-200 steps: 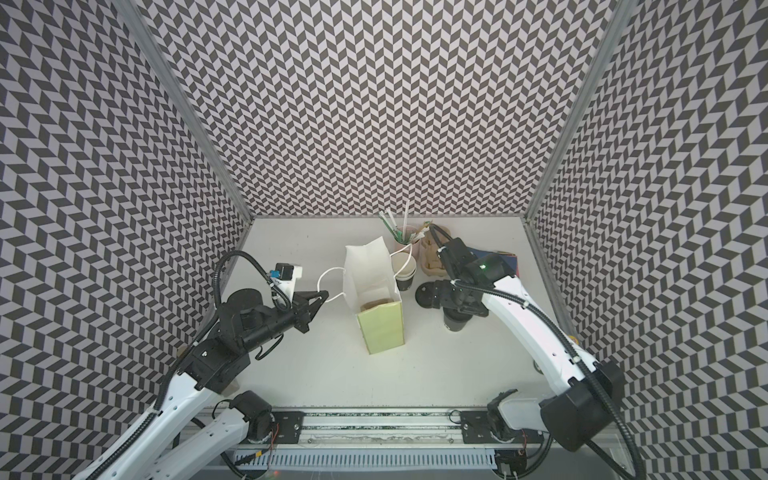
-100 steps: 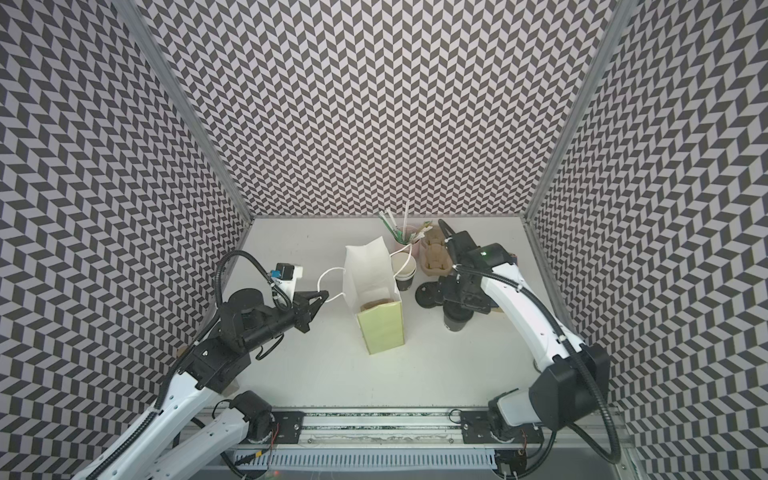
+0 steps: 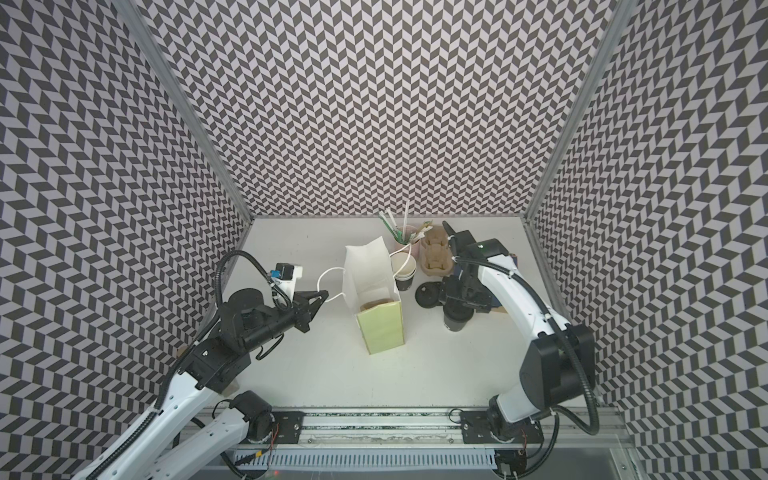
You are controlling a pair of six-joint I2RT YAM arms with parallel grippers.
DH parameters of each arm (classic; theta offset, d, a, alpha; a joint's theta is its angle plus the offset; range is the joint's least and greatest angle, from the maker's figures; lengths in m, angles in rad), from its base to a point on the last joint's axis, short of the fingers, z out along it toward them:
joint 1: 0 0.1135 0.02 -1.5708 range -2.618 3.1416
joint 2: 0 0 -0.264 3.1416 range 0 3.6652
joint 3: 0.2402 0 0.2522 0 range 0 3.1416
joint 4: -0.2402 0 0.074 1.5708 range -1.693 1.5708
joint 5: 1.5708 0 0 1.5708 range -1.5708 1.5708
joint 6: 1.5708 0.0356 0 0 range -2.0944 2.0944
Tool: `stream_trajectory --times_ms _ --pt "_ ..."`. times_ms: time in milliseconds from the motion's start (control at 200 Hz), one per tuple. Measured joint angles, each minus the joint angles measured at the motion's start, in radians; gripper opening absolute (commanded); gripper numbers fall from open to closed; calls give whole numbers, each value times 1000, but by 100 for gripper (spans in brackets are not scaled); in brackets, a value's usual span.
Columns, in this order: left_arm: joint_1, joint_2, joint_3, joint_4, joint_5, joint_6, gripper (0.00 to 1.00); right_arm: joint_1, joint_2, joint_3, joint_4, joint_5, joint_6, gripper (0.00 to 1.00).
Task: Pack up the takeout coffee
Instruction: 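Move the right gripper above the black-lidded coffee cup beside the bag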
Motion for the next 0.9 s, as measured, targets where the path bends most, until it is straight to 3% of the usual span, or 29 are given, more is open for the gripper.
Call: stream_trajectory --times_ms 290,516,896 --pt "0 1 0 0 -6 3 0 -6 50 12 0 -13 -15 89" --pt "0 7 0 -1 -9 3 0 -30 68 30 -1 -14 -24 80" --pt "0 7 0 -1 -14 3 0 -33 94 40 0 -15 -27 76"
